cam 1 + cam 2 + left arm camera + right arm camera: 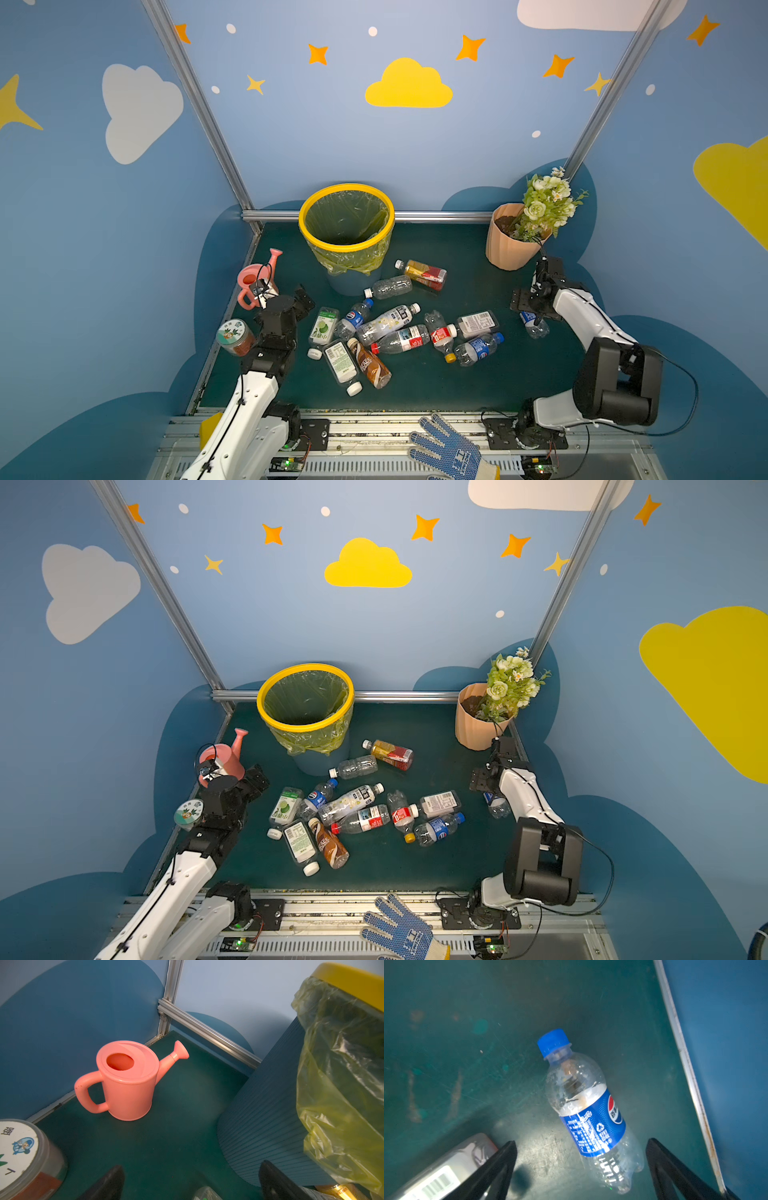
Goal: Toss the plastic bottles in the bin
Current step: 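Reach the right gripper to the blue-capped Pepsi bottle near the flowerpot and grasp it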
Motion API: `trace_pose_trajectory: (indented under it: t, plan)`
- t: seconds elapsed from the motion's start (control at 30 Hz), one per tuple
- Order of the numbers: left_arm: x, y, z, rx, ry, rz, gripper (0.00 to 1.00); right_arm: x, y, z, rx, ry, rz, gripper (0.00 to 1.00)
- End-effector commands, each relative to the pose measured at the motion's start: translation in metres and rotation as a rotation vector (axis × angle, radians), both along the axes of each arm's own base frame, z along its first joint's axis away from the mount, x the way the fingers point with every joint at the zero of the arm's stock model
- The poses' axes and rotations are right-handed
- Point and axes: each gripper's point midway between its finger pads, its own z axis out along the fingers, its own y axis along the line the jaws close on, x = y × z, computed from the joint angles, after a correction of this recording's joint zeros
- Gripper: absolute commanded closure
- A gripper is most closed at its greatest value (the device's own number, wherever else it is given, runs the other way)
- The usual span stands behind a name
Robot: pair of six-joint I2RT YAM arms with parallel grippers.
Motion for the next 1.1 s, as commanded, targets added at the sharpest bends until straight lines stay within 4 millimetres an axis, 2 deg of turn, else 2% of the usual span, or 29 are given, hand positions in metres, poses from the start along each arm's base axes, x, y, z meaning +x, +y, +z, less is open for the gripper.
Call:
trace_pose_trajectory:
  t: [0.0, 0.33, 0.53, 0.73, 0.83, 0.9, 1.0, 1.07]
  plan:
    - [0.005, -0.004, 0.009, -0.023, -0.026, -0.014, 0.00, -0.003, 0.005, -0.012, 0.038, 0.067, 0.023, 0.05]
    - [0.003, -0.006, 0.011, -0.020, -0.039, -0.030, 0.00, 0.008, 0.003, -0.039, 0.027, 0.186, 0.081, 0.18]
    - [0.002, -0.007, 0.005, -0.034, -0.027, -0.028, 0.00, 0.016, 0.007, -0.053, 0.052, 0.214, 0.099, 0.21]
    - [0.001, -0.006, 0.006, -0.034, -0.027, -0.026, 0.00, 0.023, 0.017, -0.059, 0.090, 0.219, 0.124, 0.38]
    - [-0.001, -0.006, 0.006, -0.039, -0.028, -0.024, 0.00, 0.028, 0.025, -0.052, 0.114, 0.186, 0.143, 0.45]
    - [-0.002, -0.006, 0.006, -0.042, -0.026, -0.020, 0.00, 0.034, 0.036, -0.038, 0.146, 0.124, 0.166, 0.48]
    - [-0.003, -0.005, 0.003, -0.046, -0.016, -0.017, 0.00, 0.046, 0.057, -0.003, 0.210, -0.024, 0.217, 0.48]
    - [-0.004, -0.005, 0.001, -0.051, -0.006, -0.011, 0.00, 0.056, 0.075, 0.033, 0.276, -0.167, 0.267, 0.48]
